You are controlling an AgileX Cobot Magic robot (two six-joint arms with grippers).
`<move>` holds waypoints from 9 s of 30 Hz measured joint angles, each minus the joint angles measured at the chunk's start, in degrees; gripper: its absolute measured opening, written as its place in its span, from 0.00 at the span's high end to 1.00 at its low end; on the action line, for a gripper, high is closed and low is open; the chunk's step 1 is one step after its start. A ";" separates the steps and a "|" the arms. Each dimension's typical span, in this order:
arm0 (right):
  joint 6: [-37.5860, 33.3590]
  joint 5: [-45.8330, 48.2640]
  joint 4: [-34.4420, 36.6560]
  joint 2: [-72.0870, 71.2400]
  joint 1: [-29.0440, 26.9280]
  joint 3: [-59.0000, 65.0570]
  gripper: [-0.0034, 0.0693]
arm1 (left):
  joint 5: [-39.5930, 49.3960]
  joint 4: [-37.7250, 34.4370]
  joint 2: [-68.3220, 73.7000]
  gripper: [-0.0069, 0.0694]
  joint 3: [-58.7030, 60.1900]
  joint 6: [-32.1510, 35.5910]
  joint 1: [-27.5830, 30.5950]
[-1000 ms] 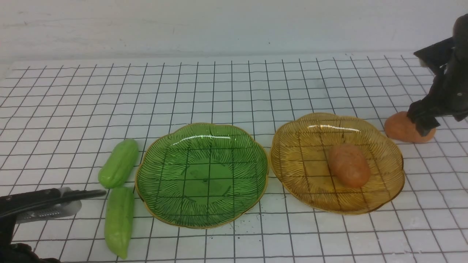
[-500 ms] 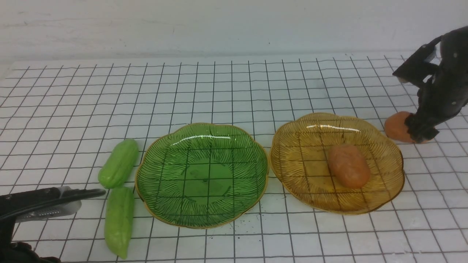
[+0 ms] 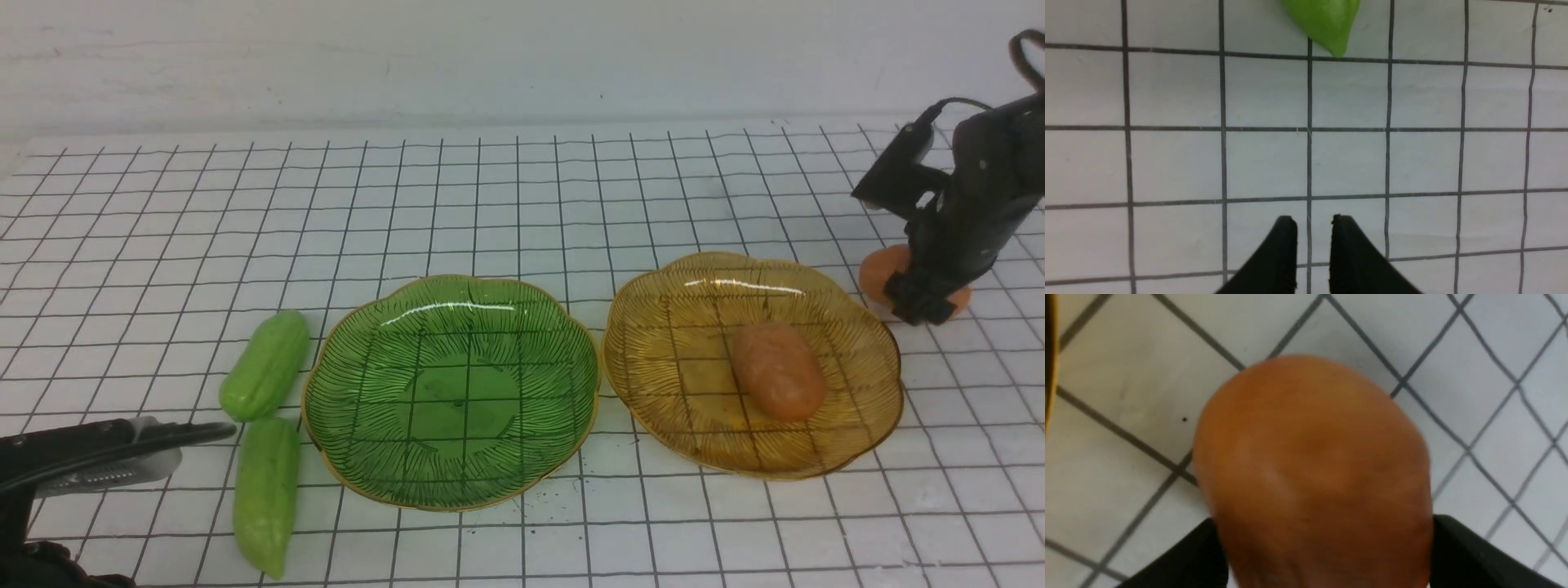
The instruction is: Put different types of vegetables on the plate.
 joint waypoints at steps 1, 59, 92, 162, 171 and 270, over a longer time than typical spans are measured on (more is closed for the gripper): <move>0.00 0.00 0.00 0.32 0.00 0.00 0.15 | 0.00 0.00 0.00 0.77 0.00 0.00 0.00; 33.85 23.43 29.70 -40.79 6.18 23.42 0.13 | -1.21 -1.08 8.37 0.47 -9.74 -2.61 0.00; 32.96 25.00 28.95 -68.17 6.18 37.82 0.32 | -24.56 -10.52 37.26 0.54 -11.43 -2.44 0.00; 32.71 24.95 28.75 -68.17 6.18 37.82 0.32 | -3.99 -3.60 54.99 0.41 -50.65 -7.04 -20.76; 32.71 24.95 28.75 -68.17 6.18 37.82 0.32 | -1.77 3.92 57.96 0.12 -58.94 -7.04 -20.26; 20.04 1.42 29.35 -103.85 6.18 52.27 0.97 | 14.01 5.85 66.30 0.54 -70.45 -2.36 -16.11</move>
